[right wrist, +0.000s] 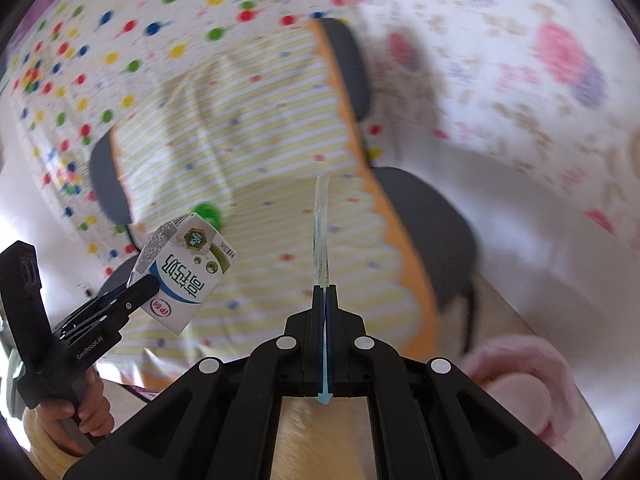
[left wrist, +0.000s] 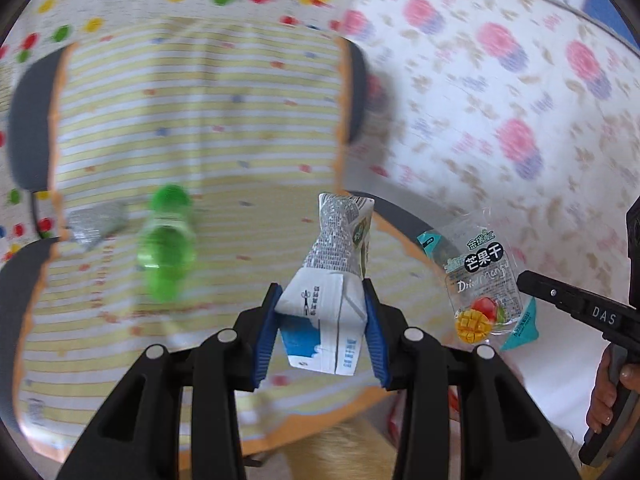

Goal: Collect trash
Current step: 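Carry the straw over the bin and open the right tool while the left tool carries the carton, then lower the milk carton into the pink bin and open the left tool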

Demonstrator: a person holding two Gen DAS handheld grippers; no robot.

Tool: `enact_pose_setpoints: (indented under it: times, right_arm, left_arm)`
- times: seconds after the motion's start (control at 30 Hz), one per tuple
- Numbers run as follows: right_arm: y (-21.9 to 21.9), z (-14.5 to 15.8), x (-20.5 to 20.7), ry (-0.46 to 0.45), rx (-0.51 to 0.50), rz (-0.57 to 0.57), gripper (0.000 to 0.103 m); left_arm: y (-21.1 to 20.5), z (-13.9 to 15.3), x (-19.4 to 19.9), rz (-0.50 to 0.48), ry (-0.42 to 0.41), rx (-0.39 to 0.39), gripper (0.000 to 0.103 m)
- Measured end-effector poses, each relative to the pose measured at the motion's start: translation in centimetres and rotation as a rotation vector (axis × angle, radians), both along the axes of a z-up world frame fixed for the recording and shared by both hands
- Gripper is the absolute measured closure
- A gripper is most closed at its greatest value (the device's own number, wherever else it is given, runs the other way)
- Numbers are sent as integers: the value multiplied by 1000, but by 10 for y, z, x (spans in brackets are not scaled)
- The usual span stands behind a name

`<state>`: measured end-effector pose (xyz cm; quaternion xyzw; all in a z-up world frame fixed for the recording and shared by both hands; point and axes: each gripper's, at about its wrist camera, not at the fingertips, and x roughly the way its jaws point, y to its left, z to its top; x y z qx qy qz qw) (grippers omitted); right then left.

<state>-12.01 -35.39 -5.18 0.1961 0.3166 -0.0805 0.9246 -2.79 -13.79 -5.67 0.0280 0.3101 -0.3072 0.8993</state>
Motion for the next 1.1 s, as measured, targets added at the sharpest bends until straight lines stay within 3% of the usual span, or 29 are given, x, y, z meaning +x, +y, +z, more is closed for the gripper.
enact_pose_setpoints:
  times: [0.33, 0.57, 0.8, 1.1]
  right_arm:
    - [-62, -58, -68, 150, 16, -238, 101]
    - [-98, -101, -76, 229, 87, -330, 87]
    - [-95, -82, -79, 176, 61, -321, 84]
    - [-88, -56, -82, 93, 48, -302, 83]
  left_arm:
    - [-73, -32, -43, -172, 53, -5, 65]
    - [-83, -41, -46, -195, 76, 28, 65]
    - [-83, -43, -49, -217, 64, 30, 65]
    - [-114, -49, -71, -366, 98, 50, 65]
